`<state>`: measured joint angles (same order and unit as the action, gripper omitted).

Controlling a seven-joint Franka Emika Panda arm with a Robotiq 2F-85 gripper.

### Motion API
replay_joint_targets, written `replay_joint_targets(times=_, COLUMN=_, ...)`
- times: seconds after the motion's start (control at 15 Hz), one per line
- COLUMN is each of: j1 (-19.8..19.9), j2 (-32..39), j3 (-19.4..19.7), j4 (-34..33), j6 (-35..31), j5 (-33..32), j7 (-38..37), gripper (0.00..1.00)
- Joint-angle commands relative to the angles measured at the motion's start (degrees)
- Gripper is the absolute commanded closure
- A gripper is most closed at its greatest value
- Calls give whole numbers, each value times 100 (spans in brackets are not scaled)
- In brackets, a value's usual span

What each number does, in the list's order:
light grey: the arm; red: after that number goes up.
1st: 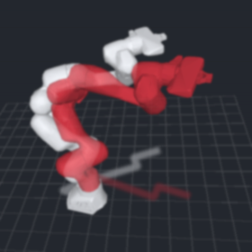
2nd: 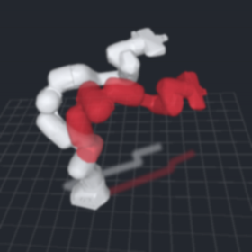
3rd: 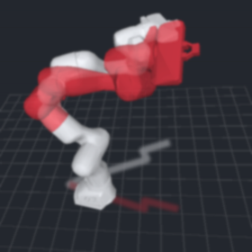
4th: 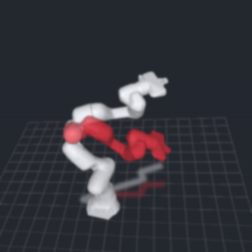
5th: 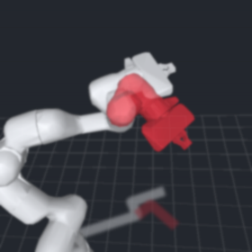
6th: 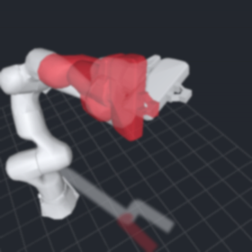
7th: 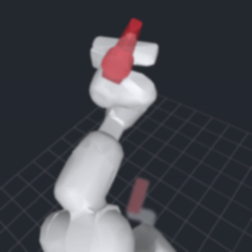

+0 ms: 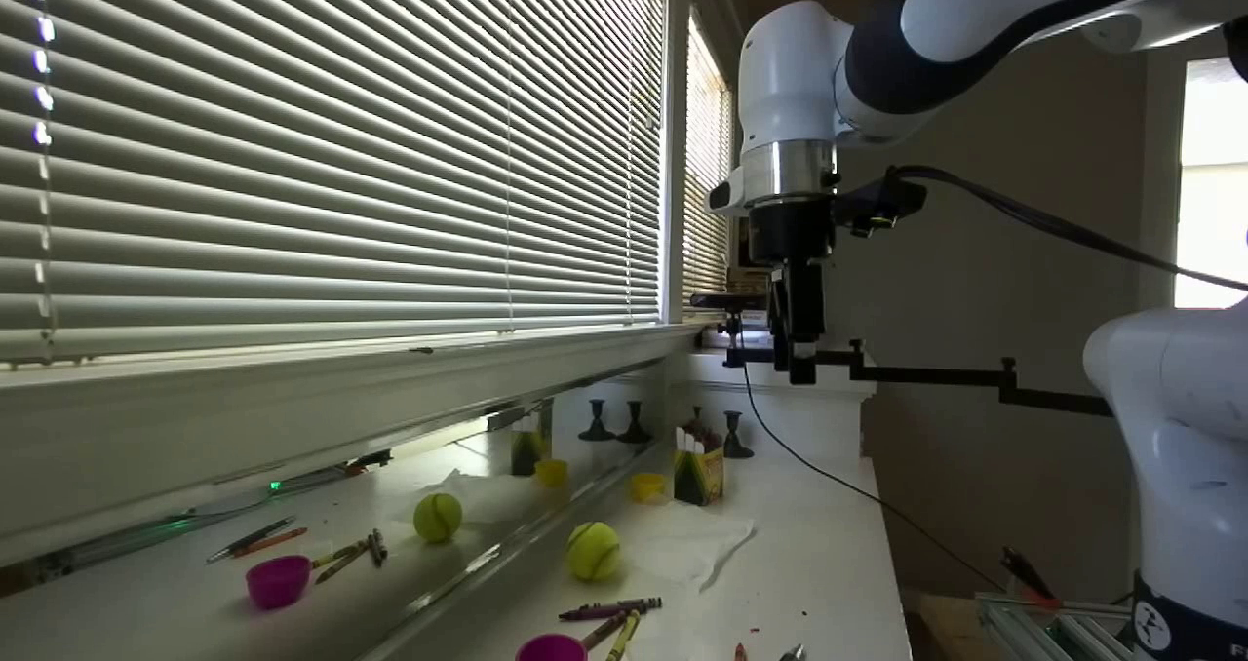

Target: Move the tissue forward

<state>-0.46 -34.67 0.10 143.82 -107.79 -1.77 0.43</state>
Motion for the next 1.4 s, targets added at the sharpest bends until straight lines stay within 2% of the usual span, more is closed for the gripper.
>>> replay_joint_targets(times=0.0, j1=10, j2=2, j3=-10, j4=-11, j6=13, j5=7, j7=4, gripper=0)
replay_joint_targets(times=0.2, j1=10, j2=2, j3=-10, j4=-11, j6=13, j5=7, j7=4, gripper=0)
replay_joint_targets(times=0.4, j1=182, j2=226, j3=23, j4=117, j6=-551, j5=-68, j7=-233, gripper=0)
replay_joint_targets(times=0.8, j1=751, j2=1063, j3=110, j4=447, j6=-2097, j5=-246, j7=-924, gripper=0)
replay_joint_targets(times=1.0, j1=905, j2=1571, j3=196, j4=543, j6=-2936, j5=-115, j7=-1187, gripper=0)
replay_joint_targets(times=1.07, j1=802, j2=1280, j3=198, j4=505, j6=-2466, j5=-97, j7=-917, gripper=0)
replay_joint_targets(times=1.33, j1=803, j2=1406, j3=215, j4=512, j6=-2554, j5=-96, j7=-924, gripper=0)
